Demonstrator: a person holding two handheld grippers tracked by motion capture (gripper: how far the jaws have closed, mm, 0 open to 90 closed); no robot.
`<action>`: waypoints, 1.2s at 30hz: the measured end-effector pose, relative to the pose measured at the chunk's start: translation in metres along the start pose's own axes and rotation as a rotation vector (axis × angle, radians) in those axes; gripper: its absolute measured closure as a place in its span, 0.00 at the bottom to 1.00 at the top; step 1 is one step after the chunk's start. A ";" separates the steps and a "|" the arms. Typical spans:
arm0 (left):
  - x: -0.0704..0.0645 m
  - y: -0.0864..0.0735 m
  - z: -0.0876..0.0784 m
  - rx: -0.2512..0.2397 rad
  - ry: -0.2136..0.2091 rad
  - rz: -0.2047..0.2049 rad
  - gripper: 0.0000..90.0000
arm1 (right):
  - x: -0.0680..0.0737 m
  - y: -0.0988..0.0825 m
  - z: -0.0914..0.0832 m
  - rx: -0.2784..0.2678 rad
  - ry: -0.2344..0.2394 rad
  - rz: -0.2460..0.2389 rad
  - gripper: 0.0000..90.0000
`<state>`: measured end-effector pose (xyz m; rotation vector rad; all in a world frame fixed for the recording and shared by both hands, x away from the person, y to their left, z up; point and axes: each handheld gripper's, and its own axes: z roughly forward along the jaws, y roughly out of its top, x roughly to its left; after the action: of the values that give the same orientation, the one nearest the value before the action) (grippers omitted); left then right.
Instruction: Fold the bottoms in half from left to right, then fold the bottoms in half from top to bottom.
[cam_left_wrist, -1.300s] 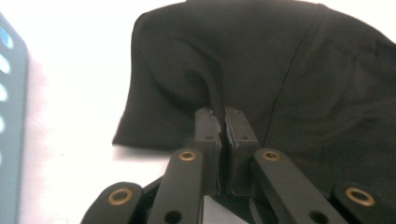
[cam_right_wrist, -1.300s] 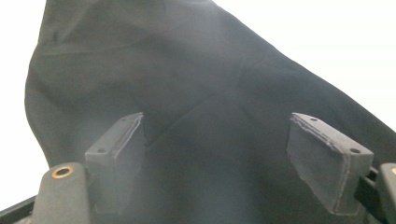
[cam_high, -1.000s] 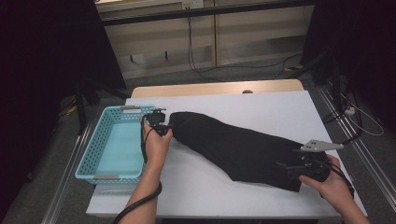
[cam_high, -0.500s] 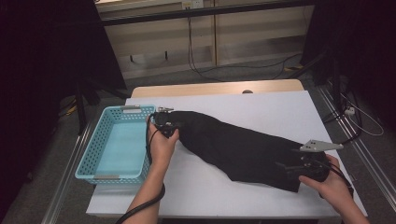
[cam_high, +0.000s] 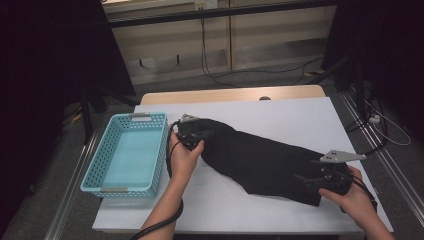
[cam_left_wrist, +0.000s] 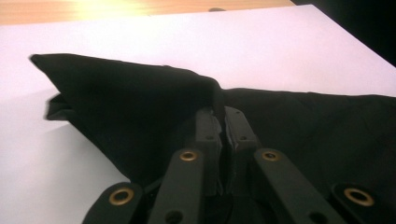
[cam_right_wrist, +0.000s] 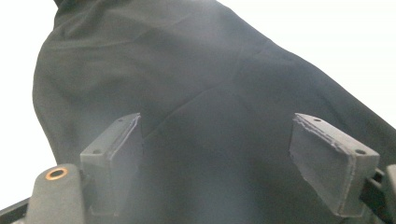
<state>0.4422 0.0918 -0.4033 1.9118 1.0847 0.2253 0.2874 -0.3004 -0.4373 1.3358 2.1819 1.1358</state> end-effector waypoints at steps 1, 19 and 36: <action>-0.001 -0.001 0.001 0.000 -0.005 -0.002 0.96 | 0.000 0.000 0.000 0.000 0.000 0.000 0.20; -0.036 -0.004 0.016 -0.024 -0.128 0.056 0.96 | 0.004 -0.004 -0.003 -0.001 0.011 0.008 0.20; -0.087 -0.026 0.036 0.080 -0.369 0.100 0.79 | 0.010 -0.001 0.003 0.005 0.018 -0.013 0.20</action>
<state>0.3939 0.0087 -0.4228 1.9823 0.7618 -0.1161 0.2843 -0.2907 -0.4386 1.3159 2.2051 1.1425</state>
